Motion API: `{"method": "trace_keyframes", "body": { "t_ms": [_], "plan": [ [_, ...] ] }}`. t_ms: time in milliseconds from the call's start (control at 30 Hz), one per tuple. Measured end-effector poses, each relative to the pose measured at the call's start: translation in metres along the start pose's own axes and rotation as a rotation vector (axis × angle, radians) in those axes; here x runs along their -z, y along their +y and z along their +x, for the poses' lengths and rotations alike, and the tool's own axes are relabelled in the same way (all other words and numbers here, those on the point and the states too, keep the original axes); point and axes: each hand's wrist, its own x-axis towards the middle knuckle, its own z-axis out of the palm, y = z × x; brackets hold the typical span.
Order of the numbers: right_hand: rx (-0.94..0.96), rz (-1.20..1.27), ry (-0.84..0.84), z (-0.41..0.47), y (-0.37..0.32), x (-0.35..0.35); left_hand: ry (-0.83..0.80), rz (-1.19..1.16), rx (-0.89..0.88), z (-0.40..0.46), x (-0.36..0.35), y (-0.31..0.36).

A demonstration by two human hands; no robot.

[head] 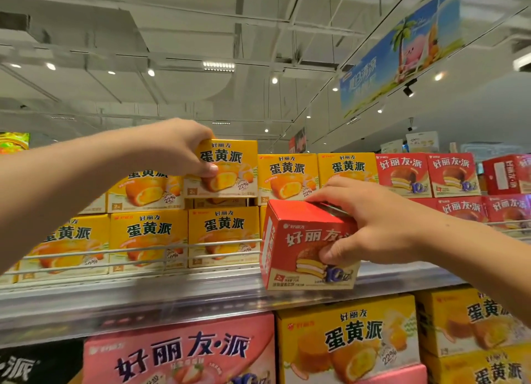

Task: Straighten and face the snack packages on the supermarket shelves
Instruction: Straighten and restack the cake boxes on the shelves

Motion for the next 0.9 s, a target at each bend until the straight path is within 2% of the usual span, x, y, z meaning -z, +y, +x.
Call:
{"method": "trace_keyframes", "body": {
  "t_ms": [300,467,667,700,767,800,833,900],
  "plan": [
    [-0.018,-0.036,-0.018,0.0,-0.004,0.0,-0.041,0.066,0.027,0.01,-0.027,-0.005],
    [-0.028,-0.026,-0.047,-0.003,0.001,-0.003,-0.007,0.053,-0.003,0.015,-0.031,-0.006],
    [-0.034,-0.012,-0.056,-0.007,0.005,-0.003,-0.044,0.037,0.014,0.015,-0.033,-0.007],
    [-0.037,-0.01,-0.059,-0.008,0.006,-0.003,0.0,0.007,-0.012,0.011,-0.03,-0.004],
    [-0.049,-0.012,-0.059,-0.011,0.008,-0.001,0.231,-0.133,-0.148,-0.001,-0.029,0.01],
    [-0.06,-0.013,-0.055,-0.014,0.01,0.0,0.359,-0.258,-0.253,-0.01,-0.032,0.022],
    [-0.078,-0.008,-0.046,-0.018,0.013,0.002,0.41,-0.402,-0.347,-0.019,-0.037,0.039],
    [-0.139,0.039,-0.02,-0.029,0.019,0.008,0.271,-0.655,-0.459,-0.037,-0.054,0.077]
  ]
}}
